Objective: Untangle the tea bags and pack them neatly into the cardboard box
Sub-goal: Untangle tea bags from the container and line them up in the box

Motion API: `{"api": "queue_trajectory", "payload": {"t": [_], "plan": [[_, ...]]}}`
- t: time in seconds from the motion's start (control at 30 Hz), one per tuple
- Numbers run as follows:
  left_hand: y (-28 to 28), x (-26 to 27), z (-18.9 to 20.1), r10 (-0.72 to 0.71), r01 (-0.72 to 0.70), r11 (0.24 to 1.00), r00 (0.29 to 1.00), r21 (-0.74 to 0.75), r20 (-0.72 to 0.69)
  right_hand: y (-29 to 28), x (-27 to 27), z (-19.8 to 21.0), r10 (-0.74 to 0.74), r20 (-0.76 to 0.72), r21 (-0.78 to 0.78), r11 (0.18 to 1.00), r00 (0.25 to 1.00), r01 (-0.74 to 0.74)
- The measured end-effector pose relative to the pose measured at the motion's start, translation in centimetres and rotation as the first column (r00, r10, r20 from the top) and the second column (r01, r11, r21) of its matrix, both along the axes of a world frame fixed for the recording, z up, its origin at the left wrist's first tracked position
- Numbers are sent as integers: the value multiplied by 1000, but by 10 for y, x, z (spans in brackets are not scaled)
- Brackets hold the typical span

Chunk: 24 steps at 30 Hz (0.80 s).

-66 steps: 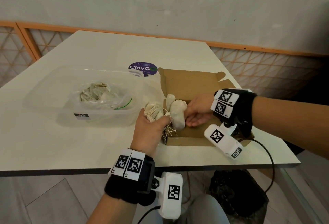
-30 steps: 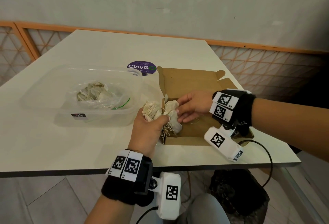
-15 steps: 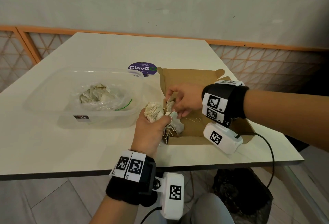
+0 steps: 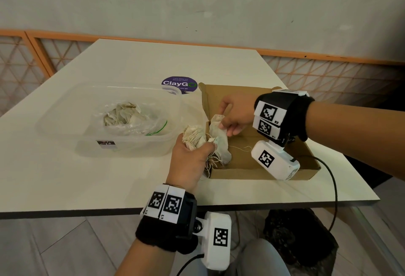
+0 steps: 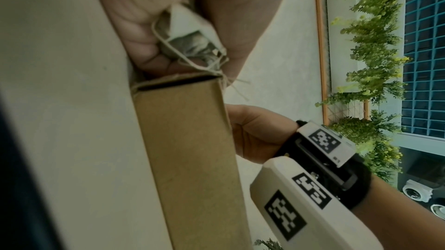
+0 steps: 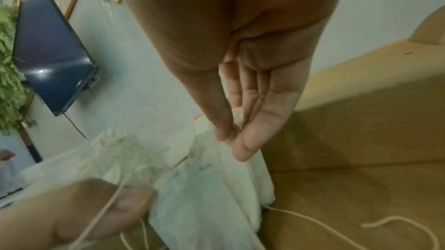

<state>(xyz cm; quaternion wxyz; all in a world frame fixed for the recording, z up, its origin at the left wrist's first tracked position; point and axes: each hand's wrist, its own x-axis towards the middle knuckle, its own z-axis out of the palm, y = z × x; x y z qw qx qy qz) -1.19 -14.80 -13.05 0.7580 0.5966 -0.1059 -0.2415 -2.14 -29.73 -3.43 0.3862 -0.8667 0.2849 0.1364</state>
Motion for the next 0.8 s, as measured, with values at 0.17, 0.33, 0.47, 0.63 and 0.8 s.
{"api": "queue_trajectory", "payload": {"t": [0.17,0.33,0.47,0.63,0.8], "plan": [[0,1,-2,-2,2,1000,1000,0,-3,-9,-16,3,-71,-76,-49,997,995,67],[-2,2,-5,14,-14,1000,1000,0,10,-3,-20,-15,-75,-167,52,995,983,84],[-1,2,-4,10,-10,1000,999,1,34,1,-16,-23,-99,-168,139,983,981,123],[-2,3,-5,9,-9,1000,999,10,39,-5,-22,-19,-204,-185,223,944,961,244],[-1,3,-5,20,-21,1000,999,18,36,-3,-20,-20,-244,-210,280,913,947,298]]}}
